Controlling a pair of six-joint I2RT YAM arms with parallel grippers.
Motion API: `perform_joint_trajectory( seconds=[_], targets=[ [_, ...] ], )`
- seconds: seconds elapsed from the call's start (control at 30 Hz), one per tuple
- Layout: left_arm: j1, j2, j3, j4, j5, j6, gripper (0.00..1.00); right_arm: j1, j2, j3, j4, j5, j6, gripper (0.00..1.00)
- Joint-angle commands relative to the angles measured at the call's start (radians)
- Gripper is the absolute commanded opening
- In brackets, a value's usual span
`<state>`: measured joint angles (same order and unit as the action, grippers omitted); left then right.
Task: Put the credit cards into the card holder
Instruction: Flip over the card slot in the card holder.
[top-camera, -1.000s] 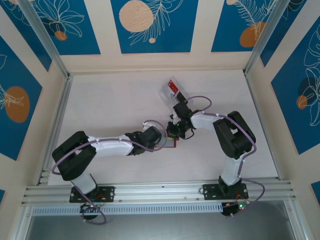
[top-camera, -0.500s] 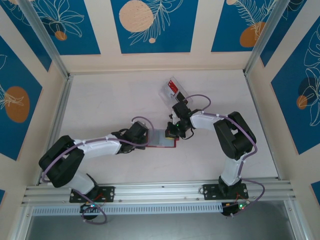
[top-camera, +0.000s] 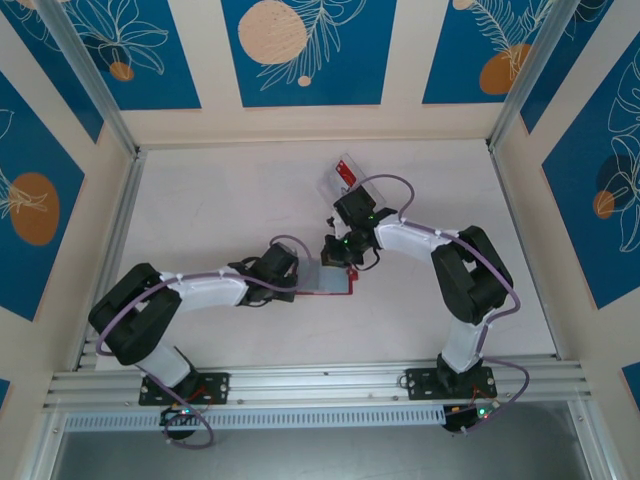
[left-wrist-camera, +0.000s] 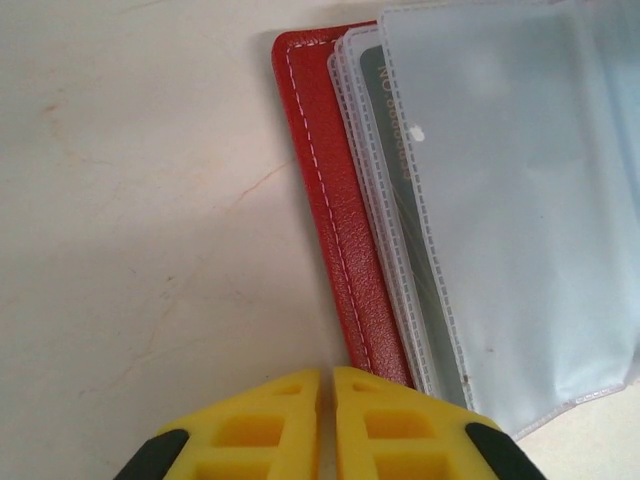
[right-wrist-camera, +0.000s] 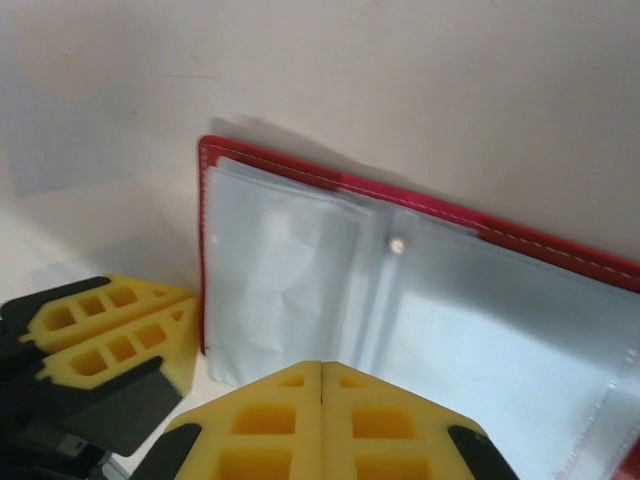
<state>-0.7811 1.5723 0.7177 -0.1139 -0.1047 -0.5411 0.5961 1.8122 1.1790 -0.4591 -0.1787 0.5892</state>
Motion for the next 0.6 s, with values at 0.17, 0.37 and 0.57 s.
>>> perform_joint_trajectory(
  seconds=[0.17, 0.37, 0.57],
  targets=[
    [-0.048, 0.038, -0.017, 0.073, 0.062, -0.033, 0.1, 0.034, 0.12, 0.09, -0.028, -0.032, -0.023, 0.0],
    [-0.071, 0.044, -0.011, 0.087, 0.066, -0.048, 0.09, 0.053, 0.18, 0.11, -0.032, -0.047, -0.016, 0.0],
    [-0.072, 0.03, -0.001, 0.072, 0.059, -0.041, 0.1, 0.065, 0.226, 0.118, -0.009, -0.088, 0.002, 0.0]
  ],
)
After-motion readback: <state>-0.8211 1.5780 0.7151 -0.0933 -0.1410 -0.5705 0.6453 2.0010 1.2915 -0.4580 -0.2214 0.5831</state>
